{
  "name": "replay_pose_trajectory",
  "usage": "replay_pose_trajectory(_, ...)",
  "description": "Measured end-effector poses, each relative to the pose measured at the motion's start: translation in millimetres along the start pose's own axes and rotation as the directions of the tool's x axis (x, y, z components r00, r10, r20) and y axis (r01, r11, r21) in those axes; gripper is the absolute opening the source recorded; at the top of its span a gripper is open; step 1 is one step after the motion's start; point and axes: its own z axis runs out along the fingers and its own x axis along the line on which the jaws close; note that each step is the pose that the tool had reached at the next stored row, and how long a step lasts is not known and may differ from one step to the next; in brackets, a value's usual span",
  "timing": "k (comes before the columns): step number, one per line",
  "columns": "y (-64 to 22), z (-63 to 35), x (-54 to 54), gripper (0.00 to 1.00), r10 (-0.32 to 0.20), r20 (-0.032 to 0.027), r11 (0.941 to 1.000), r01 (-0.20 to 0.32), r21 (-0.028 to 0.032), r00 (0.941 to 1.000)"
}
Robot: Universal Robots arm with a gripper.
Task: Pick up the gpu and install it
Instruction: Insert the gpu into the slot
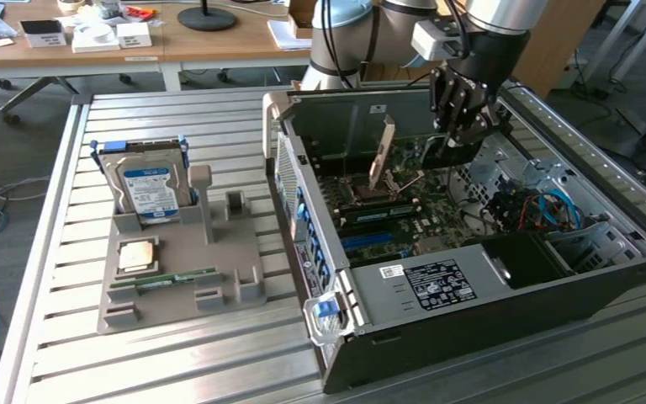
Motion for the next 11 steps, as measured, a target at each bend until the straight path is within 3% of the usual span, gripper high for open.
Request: replay_pose_trajectory(11,0.1,4.9,0.1,0.27,0.0,-0.0003,1.0,0.0,-0.0001,1.0)
